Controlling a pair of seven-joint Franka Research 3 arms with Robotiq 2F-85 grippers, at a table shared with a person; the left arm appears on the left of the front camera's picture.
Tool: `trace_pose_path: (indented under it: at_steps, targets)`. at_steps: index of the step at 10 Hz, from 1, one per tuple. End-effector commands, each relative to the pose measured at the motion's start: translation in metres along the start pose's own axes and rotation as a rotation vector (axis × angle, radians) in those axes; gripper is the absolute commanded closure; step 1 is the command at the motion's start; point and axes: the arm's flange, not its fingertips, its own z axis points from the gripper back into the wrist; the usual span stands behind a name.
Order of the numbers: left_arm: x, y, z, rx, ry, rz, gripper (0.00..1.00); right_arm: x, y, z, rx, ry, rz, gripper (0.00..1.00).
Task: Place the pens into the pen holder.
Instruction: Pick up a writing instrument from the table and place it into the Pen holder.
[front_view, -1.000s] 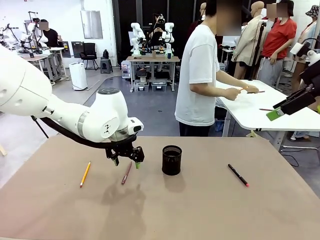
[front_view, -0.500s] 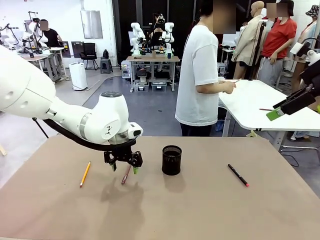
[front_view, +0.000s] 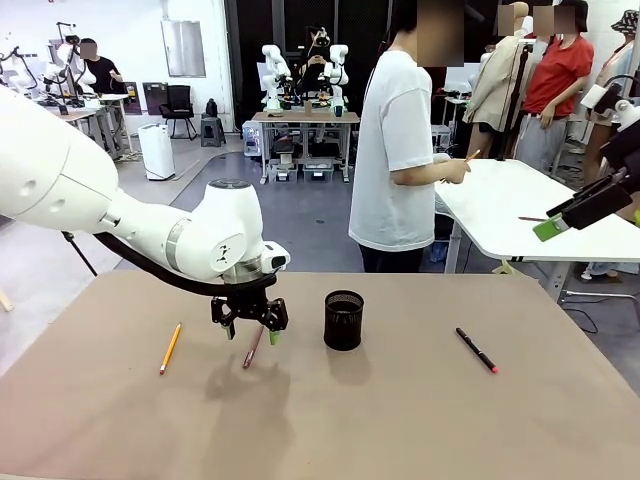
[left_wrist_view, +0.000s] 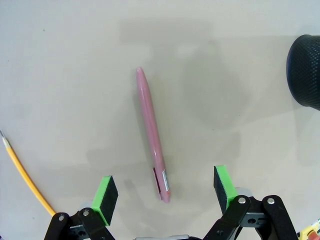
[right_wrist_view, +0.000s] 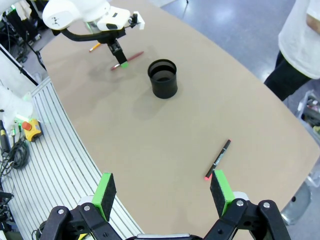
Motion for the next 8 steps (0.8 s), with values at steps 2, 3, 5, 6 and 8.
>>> trace_pose_path:
  at_steps: [2, 3, 5, 6, 8]
  targets:
    - [0.006, 0.000, -0.003, 0.036, 0.030, 0.004, 0.00, 0.001, -0.001, 0.000, 0.016, -0.021, 0.007, 0.00]
    - [0.011, -0.006, -0.007, 0.039, 0.027, 0.009, 0.00, 0.001, -0.001, 0.000, 0.016, -0.021, 0.007, 0.00]
    - [0.015, -0.013, -0.018, 0.069, 0.084, 0.043, 0.00, 0.001, -0.001, 0.000, 0.016, -0.021, 0.007, 0.00]
    - [0.018, -0.013, -0.022, 0.075, 0.096, 0.049, 0.00, 0.001, -0.001, 0.000, 0.016, -0.021, 0.007, 0.00]
    - [0.024, -0.022, -0.037, 0.101, 0.107, 0.068, 0.00, 0.001, -0.001, 0.000, 0.016, -0.021, 0.007, 0.00]
